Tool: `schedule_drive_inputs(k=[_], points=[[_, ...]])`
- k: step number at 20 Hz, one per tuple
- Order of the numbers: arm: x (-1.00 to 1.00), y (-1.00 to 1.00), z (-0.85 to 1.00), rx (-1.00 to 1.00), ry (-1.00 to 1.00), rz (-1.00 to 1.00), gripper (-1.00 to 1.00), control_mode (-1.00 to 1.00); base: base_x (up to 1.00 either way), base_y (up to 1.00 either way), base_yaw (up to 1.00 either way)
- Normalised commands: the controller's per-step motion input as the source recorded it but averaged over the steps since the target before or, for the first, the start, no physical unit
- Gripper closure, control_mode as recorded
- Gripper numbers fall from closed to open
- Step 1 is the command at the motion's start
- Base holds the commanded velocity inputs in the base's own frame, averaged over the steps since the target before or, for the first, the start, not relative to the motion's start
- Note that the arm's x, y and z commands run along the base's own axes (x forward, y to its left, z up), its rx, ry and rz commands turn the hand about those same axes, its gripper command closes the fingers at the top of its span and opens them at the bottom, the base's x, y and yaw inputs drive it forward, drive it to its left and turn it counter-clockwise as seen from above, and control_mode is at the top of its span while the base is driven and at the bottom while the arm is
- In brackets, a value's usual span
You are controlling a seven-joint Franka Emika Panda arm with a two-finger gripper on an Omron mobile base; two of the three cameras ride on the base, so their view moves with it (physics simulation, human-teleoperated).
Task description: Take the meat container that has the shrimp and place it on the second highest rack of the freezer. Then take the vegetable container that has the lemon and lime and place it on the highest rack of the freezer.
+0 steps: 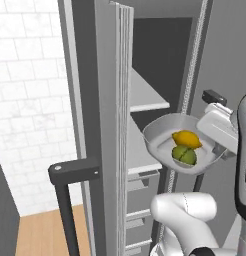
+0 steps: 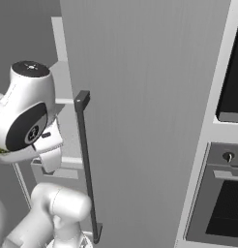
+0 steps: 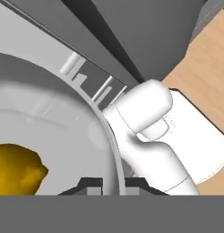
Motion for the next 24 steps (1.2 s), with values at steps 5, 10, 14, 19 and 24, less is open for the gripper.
schedule_drive_inputs(k=[5,10,14,19,24], points=[[0.61,0.25,0.08,0.0,0.0,-0.32,1.0,-1.0,0.0,0.0,0.0],[0.33,0.43,0.17,0.0,-0.04,-0.1,1.0,-1.0,0.0,0.0,0.0],[0.61,0.53,0.18,0.0,-0.03,-0.03,1.0,-1.0,0.0,0.0,0.0],[0.92,0.38,0.18,0.0,-0.01,-0.06,1.0,-1.0,0.0,0.0,0.0],[0.99,0.19,0.03,0.0,-0.01,-0.07,1.0,-1.0,0.0,0.0,0.0]])
